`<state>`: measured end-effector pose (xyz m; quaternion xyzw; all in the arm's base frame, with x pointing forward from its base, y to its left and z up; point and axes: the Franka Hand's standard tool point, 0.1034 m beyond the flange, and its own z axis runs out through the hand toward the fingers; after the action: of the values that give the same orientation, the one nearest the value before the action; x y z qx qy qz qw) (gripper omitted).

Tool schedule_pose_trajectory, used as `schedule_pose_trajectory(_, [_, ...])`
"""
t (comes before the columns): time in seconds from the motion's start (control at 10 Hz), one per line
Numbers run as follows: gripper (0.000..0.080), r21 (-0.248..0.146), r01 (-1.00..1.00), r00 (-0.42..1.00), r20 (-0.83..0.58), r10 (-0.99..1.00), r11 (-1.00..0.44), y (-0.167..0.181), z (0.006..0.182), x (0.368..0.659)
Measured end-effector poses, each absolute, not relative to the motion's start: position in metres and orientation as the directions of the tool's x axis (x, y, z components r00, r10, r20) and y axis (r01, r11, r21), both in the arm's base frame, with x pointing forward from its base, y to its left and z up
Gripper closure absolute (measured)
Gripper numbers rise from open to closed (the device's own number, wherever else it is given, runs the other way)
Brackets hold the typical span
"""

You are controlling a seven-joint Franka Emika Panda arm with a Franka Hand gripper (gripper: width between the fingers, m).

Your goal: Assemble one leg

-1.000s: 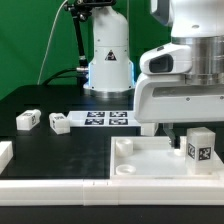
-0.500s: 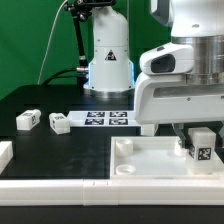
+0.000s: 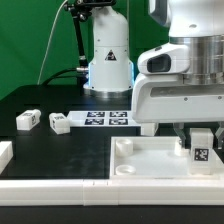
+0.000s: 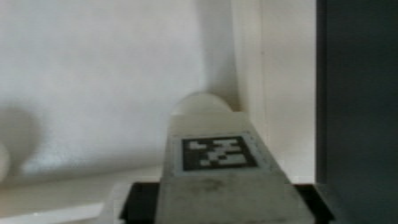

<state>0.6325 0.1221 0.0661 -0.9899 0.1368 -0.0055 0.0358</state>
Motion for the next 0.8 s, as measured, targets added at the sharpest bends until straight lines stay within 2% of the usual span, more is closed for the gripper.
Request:
schedule_pose_trajectory(0.3, [0.0508, -0.066, -0.51, 0.859, 0.007, -0.511, -0.858, 0.11, 0.066, 0.634])
schedule_pose_trajectory(0.6, [0.0492, -0.045, -0.718, 0.695, 0.013, -0.719, -0.695, 0.096, 0.066, 0.633])
schedule_pose_trajectory(0.8, [0.0492, -0.03, -0.745, 0.666, 0.021, -0.745, -0.667, 0.09, 0.067, 0.632])
